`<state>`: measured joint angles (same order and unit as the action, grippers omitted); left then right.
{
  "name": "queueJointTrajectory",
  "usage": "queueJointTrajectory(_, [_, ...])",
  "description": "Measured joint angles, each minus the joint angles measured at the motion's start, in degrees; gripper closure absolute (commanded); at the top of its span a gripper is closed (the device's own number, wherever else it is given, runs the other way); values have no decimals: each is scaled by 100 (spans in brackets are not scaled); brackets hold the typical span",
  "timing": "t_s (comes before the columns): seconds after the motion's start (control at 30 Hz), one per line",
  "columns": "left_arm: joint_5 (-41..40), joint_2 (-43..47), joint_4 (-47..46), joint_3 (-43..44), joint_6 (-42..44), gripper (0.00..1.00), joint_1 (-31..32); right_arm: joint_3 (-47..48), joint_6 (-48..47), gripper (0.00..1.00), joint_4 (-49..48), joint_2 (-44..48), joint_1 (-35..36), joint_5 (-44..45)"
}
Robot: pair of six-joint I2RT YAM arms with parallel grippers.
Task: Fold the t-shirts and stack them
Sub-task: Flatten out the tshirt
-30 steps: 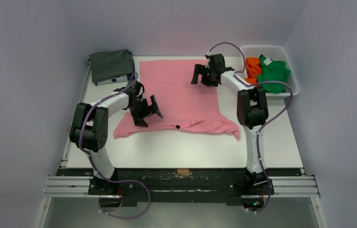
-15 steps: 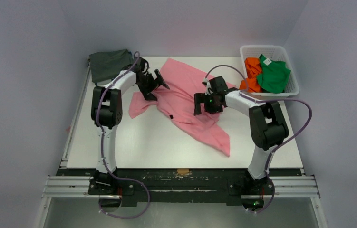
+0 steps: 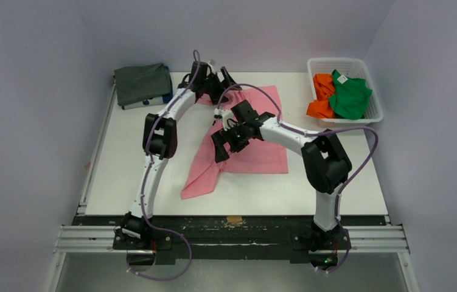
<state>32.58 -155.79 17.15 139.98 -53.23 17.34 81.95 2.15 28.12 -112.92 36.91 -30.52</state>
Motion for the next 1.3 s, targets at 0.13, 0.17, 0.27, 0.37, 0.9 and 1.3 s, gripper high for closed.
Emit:
queueJointTrajectory(0.13, [-321, 804, 227, -739, 568, 0, -175, -457, 544, 1, -345, 824, -256, 848])
queueJointTrajectory(0.17, [-402, 1075, 321, -949, 688, 0, -225, -649, 732, 1, -485, 1104, -420, 994])
queueJointTrajectory(0.27, [-879, 2356, 608, -1943, 1128, 0, -400, -1228, 1344, 1, -920, 1864, -1145, 1473])
queueJointTrajectory(0.37, [-1379, 3893, 756, -3088, 1510, 0, -522, -1563, 1799, 1, -1121, 2197, -1897, 1803])
queueJointTrajectory(0.9, [-2857, 8295, 2210, -9342, 1467, 8, 385, -1775, 2400, 4, -1327, 2059, -2503, 3130])
queueJointTrajectory(1.3, [-3016, 8620, 2531, -10284, 568, 43, 1222, -1808, 2450, 6, -1458, 1856, -2503, 3108])
